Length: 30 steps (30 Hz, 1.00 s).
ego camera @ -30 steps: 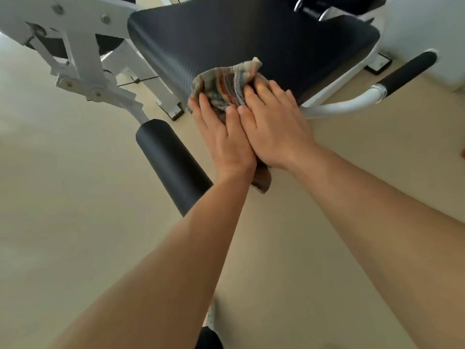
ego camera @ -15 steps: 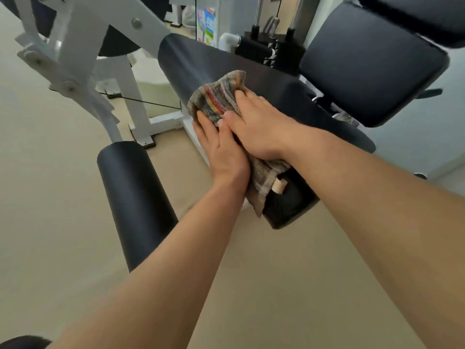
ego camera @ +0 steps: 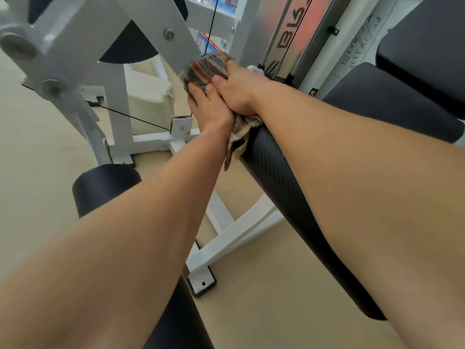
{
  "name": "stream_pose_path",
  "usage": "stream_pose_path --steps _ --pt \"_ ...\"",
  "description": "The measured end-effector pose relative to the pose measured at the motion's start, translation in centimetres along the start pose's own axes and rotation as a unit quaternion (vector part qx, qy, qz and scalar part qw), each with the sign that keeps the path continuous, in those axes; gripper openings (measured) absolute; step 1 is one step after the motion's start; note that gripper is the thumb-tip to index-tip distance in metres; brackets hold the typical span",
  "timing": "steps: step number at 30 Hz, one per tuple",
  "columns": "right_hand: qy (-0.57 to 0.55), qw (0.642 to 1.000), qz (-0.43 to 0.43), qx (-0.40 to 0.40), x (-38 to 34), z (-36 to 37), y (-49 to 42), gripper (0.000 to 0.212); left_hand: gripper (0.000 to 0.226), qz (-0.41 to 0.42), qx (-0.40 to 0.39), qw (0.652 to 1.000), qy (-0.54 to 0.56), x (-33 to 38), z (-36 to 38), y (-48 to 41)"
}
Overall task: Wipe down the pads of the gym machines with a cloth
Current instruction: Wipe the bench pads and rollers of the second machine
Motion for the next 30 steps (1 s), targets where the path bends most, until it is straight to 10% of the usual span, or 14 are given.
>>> stream_pose_path --steps 10,22,30 --pt "-0.021 0.998 -0.056 -0.021 -2.0 0.3 -2.4 0.057 0.054 -0.031 0.014 0.996 0.085 -0.9 -0.9 -3.9" --pt "-0.011 0.996 -0.071 -0.050 9.1 -0.8 21.5 0.074 0.061 -0.051 -0.041 0.988 0.143 -2.9 4.1 27.5" --pt "0.015 0.997 -0.077 -0.022 12.7 -0.6 26.4 0.076 0.063 -0.075 -0.048 0.985 0.147 -3.3 5.2 33.0"
Point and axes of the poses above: each hand's wrist, its own y-axis away from the middle knuckle, its own z-axis out of the palm, x = y × z, the point moved 10 cm from there along -y, towards the middle knuckle, and after that the axes turned 4 degrees about z, right-handed, at the moved point
